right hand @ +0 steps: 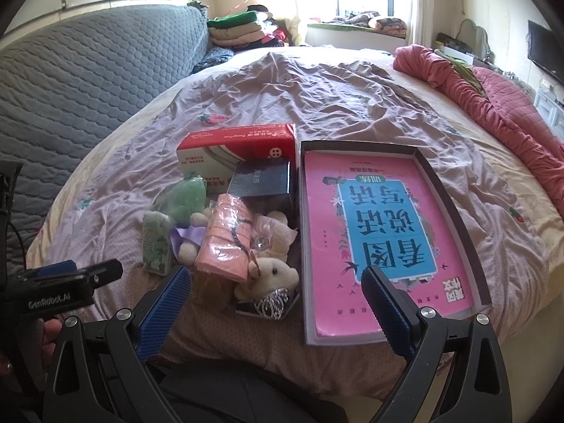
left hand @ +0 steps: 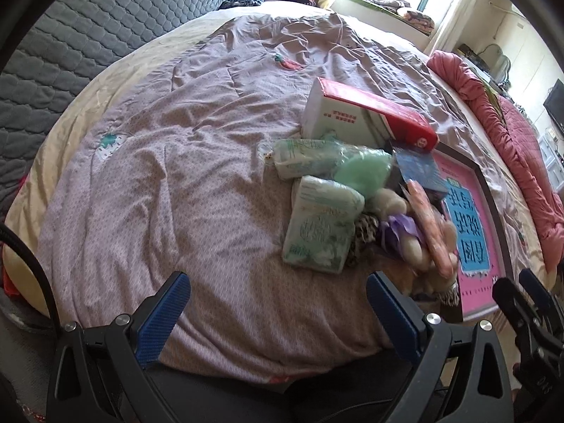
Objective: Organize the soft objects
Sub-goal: 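Move both tools toward the pile of soft items on the bed, then grasp the pink packaged towel with the right gripper while the left grasps the white tissue pack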
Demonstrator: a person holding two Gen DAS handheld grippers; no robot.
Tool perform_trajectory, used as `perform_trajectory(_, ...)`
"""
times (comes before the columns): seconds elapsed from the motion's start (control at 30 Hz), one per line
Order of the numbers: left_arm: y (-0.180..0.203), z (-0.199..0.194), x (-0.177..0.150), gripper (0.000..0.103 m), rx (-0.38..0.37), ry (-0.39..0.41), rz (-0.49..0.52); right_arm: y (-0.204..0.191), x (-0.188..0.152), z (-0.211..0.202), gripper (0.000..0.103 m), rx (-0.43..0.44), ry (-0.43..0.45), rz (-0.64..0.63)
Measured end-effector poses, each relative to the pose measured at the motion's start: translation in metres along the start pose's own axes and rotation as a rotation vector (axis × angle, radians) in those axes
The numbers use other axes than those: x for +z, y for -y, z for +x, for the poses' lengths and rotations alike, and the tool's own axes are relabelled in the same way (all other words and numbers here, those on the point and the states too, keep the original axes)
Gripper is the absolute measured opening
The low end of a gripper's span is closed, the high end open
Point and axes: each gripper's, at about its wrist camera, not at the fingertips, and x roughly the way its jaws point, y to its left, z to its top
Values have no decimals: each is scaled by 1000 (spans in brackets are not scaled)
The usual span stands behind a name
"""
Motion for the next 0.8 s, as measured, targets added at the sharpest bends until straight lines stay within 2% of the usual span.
perform_trajectory(0.33,11,34,25,101,-15,-9,26,0,17,27,98,-7,-16,-18)
perform_trajectory(0.53,16,49,34,101,-9,-17,48,-3,24,45,97,40,-50,-19)
perform_trajectory(0.7,15,57,38,101,-15,-23,44,-8,29,60,85,93,-79,-23)
perform_trajectory(0.77,14,59,38,101,-17,-23,47,-10,32,69,67,119,-104,-28)
perform_trajectory(0.8,14,60,37,101,-22,-25,46,-11,33,73,64,130,-116,-28)
